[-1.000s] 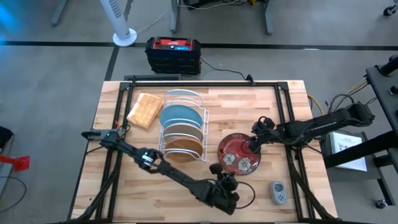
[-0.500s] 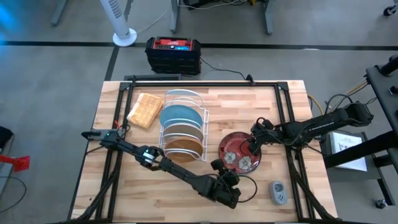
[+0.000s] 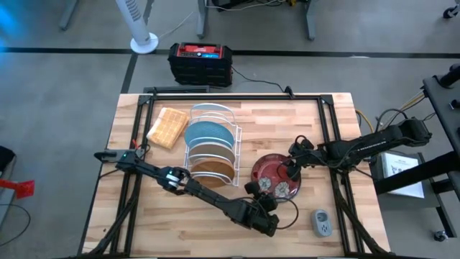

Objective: Sort dishes
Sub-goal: Put the red plate into the dishwasher rack

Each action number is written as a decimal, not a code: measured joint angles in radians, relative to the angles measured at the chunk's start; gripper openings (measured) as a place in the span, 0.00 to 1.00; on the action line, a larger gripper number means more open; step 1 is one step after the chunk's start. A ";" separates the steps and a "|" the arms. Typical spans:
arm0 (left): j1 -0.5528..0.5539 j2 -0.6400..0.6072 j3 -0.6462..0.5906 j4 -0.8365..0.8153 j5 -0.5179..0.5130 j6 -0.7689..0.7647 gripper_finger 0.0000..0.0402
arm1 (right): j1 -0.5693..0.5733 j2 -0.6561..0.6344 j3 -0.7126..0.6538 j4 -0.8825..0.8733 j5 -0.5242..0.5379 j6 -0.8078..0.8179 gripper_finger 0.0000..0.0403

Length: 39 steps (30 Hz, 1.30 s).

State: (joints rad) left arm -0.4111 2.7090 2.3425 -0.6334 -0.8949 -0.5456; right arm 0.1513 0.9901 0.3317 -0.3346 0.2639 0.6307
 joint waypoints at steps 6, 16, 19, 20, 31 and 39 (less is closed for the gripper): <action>0.006 0.000 -0.002 -0.007 -0.012 -0.006 0.00 | 0.003 0.000 0.000 0.002 -0.128 0.008 0.38; 0.005 0.001 -0.002 -0.021 -0.014 -0.014 0.00 | 0.002 0.000 0.000 0.006 -0.140 0.004 0.30; 0.005 0.002 -0.002 -0.024 -0.013 -0.014 0.00 | 0.002 0.000 0.000 0.013 -0.119 -0.003 0.26; 0.005 0.002 -0.002 -0.025 -0.014 -0.014 0.00 | 0.002 0.000 0.000 0.015 -0.108 -0.003 0.25; 0.004 0.002 -0.002 -0.024 -0.022 -0.014 0.00 | 0.001 0.000 0.000 0.018 -0.063 -0.035 0.01; 0.003 0.003 0.000 -0.018 -0.034 -0.014 0.00 | 0.001 -0.001 0.000 0.018 -0.054 -0.052 0.00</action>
State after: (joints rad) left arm -0.4076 2.7125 2.3421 -0.6518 -0.9287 -0.5598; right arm 0.1526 0.9891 0.3321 -0.3161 0.2101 0.5787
